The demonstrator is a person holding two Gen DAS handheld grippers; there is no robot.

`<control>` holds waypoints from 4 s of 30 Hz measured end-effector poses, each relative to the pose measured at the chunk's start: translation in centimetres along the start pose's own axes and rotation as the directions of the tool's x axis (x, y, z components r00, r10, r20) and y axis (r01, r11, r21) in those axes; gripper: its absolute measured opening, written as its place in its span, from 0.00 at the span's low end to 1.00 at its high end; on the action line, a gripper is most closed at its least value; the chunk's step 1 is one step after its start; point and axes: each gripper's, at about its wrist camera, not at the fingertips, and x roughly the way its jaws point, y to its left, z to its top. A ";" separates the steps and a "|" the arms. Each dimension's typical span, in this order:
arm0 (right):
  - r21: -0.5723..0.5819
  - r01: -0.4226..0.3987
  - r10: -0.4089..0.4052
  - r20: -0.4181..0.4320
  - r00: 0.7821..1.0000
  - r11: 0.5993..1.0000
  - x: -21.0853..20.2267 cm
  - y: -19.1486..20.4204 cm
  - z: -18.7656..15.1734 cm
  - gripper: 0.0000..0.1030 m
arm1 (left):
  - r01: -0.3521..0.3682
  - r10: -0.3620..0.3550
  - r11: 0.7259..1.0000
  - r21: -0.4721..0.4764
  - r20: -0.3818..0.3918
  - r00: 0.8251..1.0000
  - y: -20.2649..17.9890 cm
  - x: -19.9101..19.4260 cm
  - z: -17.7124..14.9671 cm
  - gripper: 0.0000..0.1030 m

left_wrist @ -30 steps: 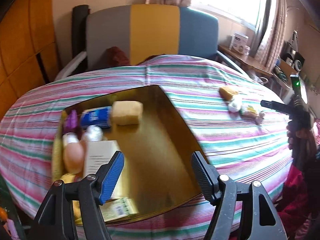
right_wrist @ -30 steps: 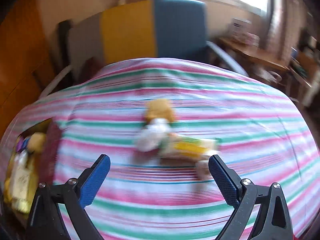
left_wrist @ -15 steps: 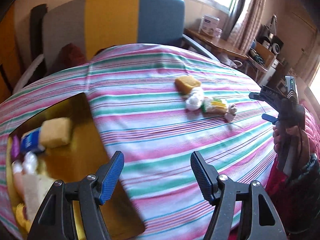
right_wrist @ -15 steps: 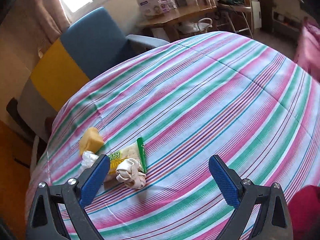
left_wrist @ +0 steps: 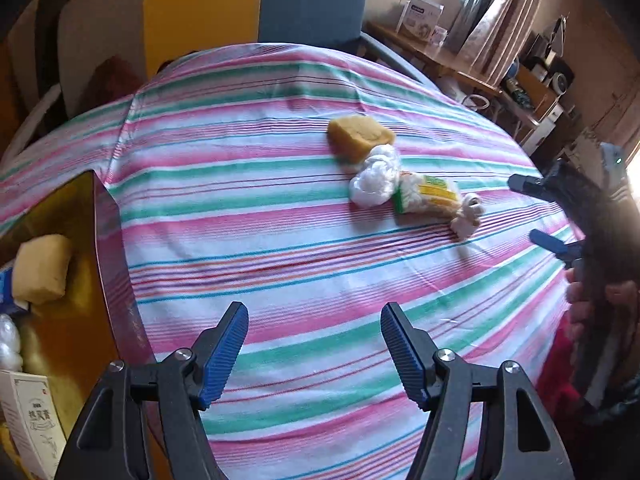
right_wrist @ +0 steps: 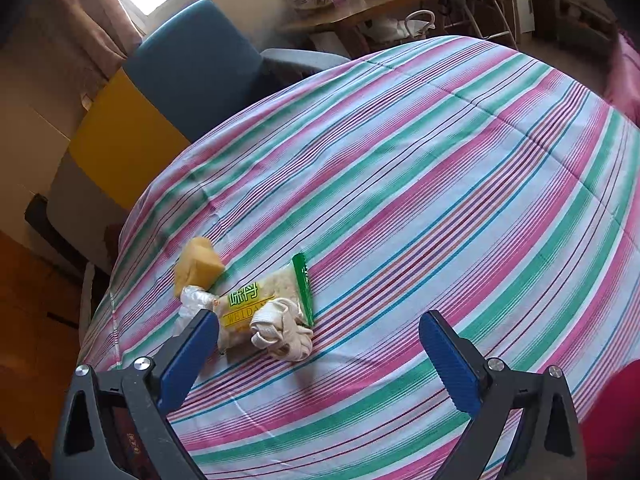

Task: Organize objects
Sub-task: 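Move both tools back to the remaining items on the table, then grasp the clear plastic bag with the left tool, then grasp the white knotted cloth with the right tool while the left tool holds the bag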

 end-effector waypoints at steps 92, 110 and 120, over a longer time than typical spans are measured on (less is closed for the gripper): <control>-0.154 -0.017 0.006 -0.076 0.997 0.988 4.6 3.7 -0.4 0.75 | -0.104 0.095 0.993 0.054 0.151 0.984 -3.7 7.8 0.1 0.37; -0.335 0.065 -0.112 -0.125 0.986 0.940 7.3 5.1 -1.4 0.24 | -0.079 0.069 0.996 0.052 0.165 0.984 -3.4 7.7 -0.2 0.37; -0.414 0.123 -0.179 -0.099 0.979 0.902 7.0 6.2 -2.0 0.24 | -0.084 0.074 0.995 0.058 0.169 0.983 -3.3 7.8 -0.2 0.37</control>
